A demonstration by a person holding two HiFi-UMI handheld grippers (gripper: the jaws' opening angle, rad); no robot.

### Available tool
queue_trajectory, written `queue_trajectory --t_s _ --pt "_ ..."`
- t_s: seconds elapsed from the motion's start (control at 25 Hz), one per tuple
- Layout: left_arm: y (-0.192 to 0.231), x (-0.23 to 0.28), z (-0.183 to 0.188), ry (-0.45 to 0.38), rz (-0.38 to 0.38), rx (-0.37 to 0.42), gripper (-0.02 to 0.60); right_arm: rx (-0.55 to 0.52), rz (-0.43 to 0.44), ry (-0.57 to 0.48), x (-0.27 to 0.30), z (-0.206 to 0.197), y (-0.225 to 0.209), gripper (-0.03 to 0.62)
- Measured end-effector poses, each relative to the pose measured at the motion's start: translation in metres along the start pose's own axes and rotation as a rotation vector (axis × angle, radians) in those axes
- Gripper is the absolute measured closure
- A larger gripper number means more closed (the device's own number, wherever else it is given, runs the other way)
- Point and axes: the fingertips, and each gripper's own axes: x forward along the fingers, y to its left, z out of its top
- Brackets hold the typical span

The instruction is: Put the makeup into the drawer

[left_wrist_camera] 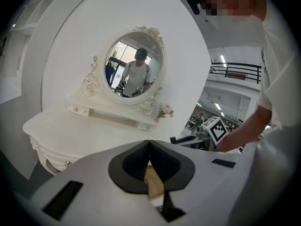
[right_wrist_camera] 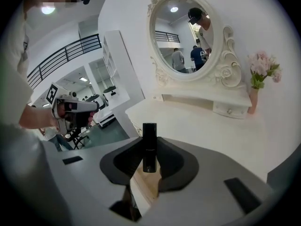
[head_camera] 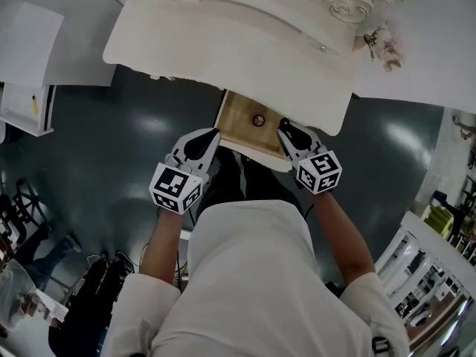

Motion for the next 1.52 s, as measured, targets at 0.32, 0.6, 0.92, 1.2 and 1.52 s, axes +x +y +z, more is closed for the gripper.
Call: queue_trajectory --t_s 0.32,0.6,0.92,1.2,1.52 --pt "0.008 0.020 -0.034 0.031 0.046 -0.050 0.566 -0.095 0.078 0.160 0.060 -0.054 0.000 0.491" --pt "0.020 0.022 -0.060 0.050 0.098 -0.087 0.566 -0.274 0.144 0.314 0.107 -0.104 0.003 0.491" --pt "0.033 0.022 -0.092 0.048 0.150 -0.172 0.566 -0.346 0.185 0.430 0.152 -0.143 -0.001 0.491" --pt "0.039 0.023 -0.103 0.057 0.172 -0.211 0.566 -0.350 0.180 0.570 0.180 -0.178 0.001 0.491" --pt "0.053 0.018 -0.113 0.053 0.198 -0.245 0.566 -0.373 0.129 0.670 0.202 -0.204 -0.003 0.491"
